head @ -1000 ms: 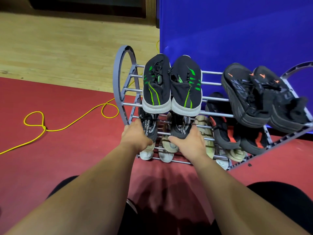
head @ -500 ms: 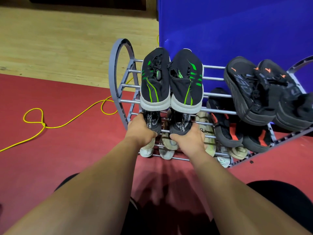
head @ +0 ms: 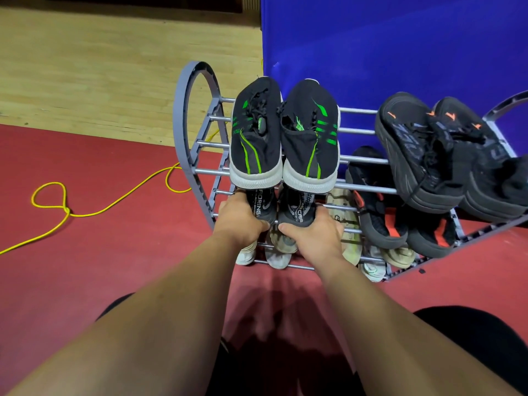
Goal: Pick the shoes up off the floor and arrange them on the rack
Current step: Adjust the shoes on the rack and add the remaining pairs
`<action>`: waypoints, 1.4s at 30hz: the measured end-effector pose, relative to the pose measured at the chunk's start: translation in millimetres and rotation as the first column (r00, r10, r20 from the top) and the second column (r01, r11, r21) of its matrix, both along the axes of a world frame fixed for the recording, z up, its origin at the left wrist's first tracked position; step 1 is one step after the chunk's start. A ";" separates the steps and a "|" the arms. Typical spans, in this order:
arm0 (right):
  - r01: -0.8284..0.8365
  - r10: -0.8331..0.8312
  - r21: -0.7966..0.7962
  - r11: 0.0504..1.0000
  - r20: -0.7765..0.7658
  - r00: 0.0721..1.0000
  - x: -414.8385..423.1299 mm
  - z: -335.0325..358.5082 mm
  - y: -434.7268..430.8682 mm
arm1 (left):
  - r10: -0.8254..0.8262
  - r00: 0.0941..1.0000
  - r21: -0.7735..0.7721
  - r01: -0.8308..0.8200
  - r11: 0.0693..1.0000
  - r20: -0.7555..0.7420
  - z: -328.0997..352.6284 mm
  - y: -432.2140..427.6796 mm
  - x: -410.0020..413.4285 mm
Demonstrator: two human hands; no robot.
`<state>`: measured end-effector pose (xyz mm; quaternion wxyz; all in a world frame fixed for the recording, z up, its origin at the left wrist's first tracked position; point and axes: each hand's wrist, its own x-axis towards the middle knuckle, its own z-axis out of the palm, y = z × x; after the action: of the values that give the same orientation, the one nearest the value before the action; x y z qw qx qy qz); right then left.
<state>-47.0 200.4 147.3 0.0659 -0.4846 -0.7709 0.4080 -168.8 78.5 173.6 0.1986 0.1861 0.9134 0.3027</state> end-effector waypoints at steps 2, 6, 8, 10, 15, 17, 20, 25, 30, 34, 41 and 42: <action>-0.015 0.015 0.018 1.000 -0.003 1.000 -0.3 -0.5 -1.6 | -0.012 1.000 -0.006 0.011 1.000 -0.022 -2.0 1.8 1.0; -0.046 0.045 0.064 0.997 0.012 0.999 -0.7 1.4 -1.3 | -0.026 0.998 -0.022 0.025 0.999 -0.053 -4.4 2.7 0.9; -0.063 0.059 0.067 0.996 0.055 0.997 -1.1 3.5 -1.5 | -0.049 0.997 -0.048 0.046 0.998 -0.062 -2.3 3.2 0.0; -0.091 0.084 0.069 0.993 0.106 0.991 1.0 11.2 -0.9 | -0.085 0.993 -0.085 0.078 0.993 -0.081 2.6 6.0 1.1; -0.161 0.164 -0.038 0.986 0.070 0.984 15.4 25.8 7.5 | -0.079 0.996 -0.131 0.072 0.989 -0.048 19.5 11.0 22.7; -0.226 0.227 -0.036 0.974 0.031 0.973 25.4 32.7 10.0 | -0.017 1.000 -0.088 0.016 0.996 -0.007 26.2 9.3 32.3; -0.333 0.335 -0.090 0.939 0.011 0.942 49.7 44.7 13.1 | 0.036 0.999 -0.105 -0.038 0.994 -0.014 39.4 6.3 48.4; -0.393 0.400 -0.116 0.912 0.045 0.915 107.5 55.1 28.8 | -0.099 0.995 -0.095 0.102 0.990 0.032 64.0 8.5 84.7; -0.259 0.261 -0.102 0.960 0.001 0.965 178.1 75.7 48.6 | -0.245 0.962 -0.070 0.255 0.964 0.123 77.3 19.8 129.7; -0.119 0.117 -0.105 0.987 -0.030 0.993 233.9 83.3 66.8 | -0.298 0.940 -0.027 0.307 0.951 0.164 76.1 40.1 159.7; 0.096 -0.112 -0.194 0.976 -0.074 0.991 278.0 72.4 85.8 | -0.413 0.873 -0.001 0.428 0.904 0.257 56.6 81.2 202.8; 0.112 -0.131 -0.210 0.971 -0.079 0.988 279.3 66.0 88.6 | -0.399 0.871 0.007 0.415 0.910 0.288 52.0 85.7 205.9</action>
<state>232.3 289.0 213.4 0.0760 -0.5156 -0.6899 0.5024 37.1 164.2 225.6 0.3913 0.3236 0.8238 0.2522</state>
